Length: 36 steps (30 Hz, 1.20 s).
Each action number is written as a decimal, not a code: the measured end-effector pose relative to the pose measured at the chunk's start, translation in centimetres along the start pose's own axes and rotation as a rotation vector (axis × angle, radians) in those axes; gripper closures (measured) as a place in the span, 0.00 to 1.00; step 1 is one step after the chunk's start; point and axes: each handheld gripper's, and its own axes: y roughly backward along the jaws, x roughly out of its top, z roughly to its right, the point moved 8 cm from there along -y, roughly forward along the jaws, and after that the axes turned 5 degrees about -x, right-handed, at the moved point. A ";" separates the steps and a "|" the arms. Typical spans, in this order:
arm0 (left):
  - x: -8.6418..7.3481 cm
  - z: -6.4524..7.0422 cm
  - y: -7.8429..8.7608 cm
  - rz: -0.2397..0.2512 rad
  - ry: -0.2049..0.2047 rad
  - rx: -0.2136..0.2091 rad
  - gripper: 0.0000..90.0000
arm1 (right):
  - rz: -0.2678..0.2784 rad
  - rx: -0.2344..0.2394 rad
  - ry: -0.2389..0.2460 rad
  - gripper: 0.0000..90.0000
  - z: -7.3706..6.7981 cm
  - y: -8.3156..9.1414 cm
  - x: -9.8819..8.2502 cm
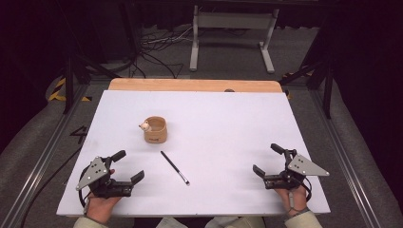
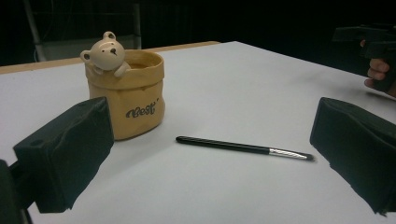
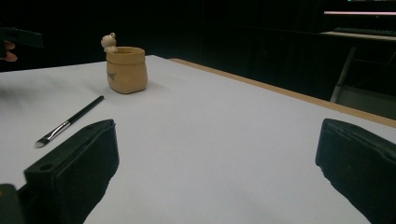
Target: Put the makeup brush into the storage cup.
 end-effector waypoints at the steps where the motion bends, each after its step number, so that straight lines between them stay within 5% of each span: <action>1: 0.1 0.0 0.0 0.001 -0.002 0.006 0.00 | 0.001 0.001 -0.002 0.00 0.0 0.0 0.0; 7: 0.3 0.0 -0.3 -0.006 -0.007 0.004 0.01 | 0.001 0.003 0.001 0.00 0.0 0.0 0.0; 13: 1.4 0.5 -1.1 -0.002 -0.056 -0.031 0.01 | -0.004 0.006 -0.009 0.00 0.0 0.0 -0.1; 36: 5.1 1.2 -4.2 0.010 -0.034 -0.133 0.01 | -0.001 0.020 -0.020 0.00 -0.2 0.1 -0.1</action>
